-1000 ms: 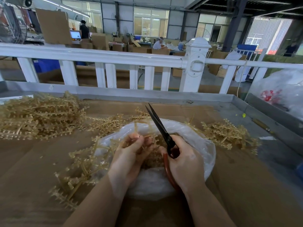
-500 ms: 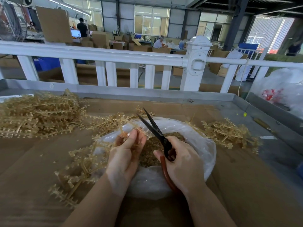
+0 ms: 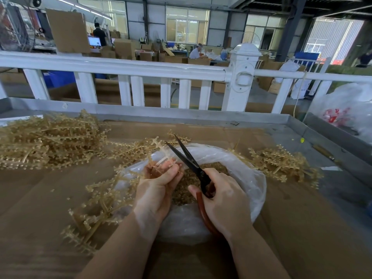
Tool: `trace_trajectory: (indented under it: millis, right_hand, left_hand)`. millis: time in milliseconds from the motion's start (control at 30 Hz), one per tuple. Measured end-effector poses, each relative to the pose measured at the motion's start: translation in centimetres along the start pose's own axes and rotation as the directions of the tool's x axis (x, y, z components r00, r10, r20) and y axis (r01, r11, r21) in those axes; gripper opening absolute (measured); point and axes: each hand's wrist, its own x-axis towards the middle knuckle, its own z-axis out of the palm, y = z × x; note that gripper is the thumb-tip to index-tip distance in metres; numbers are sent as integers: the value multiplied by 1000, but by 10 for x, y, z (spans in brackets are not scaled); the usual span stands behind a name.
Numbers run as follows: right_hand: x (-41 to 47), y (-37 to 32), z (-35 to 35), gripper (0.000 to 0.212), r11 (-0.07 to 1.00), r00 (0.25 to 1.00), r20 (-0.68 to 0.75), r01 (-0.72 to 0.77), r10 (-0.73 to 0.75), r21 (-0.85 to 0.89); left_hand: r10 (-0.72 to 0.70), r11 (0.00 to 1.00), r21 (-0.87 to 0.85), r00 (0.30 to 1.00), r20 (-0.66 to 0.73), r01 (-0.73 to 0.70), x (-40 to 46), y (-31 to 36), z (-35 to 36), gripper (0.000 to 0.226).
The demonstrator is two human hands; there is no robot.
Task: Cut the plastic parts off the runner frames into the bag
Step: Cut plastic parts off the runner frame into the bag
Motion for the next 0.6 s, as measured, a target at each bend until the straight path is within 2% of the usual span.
trace_trajectory:
  millis: [233,333,467,600]
  right_hand:
    - [1,-1,-1,37,1000,1000,16,-7,7,9]
    - [0,0,-2,37,1000,1000,27,-5,5,14]
    - [1,1,-2,38,1000,999,40,-7,6,10]
    - [0,2,-1,39,1000,999,43,-7,7,5]
  left_hand:
    - [5,999,-44,1000,-29,-6,0,1,2,50]
    - [-23,998,-56,999,-24,22,0,1,1,64]
    - [-83,994,-79,996,-16,81,1,2,-2,64]
    - [-52,997,-61,998,-44,49,0,1,-1,74]
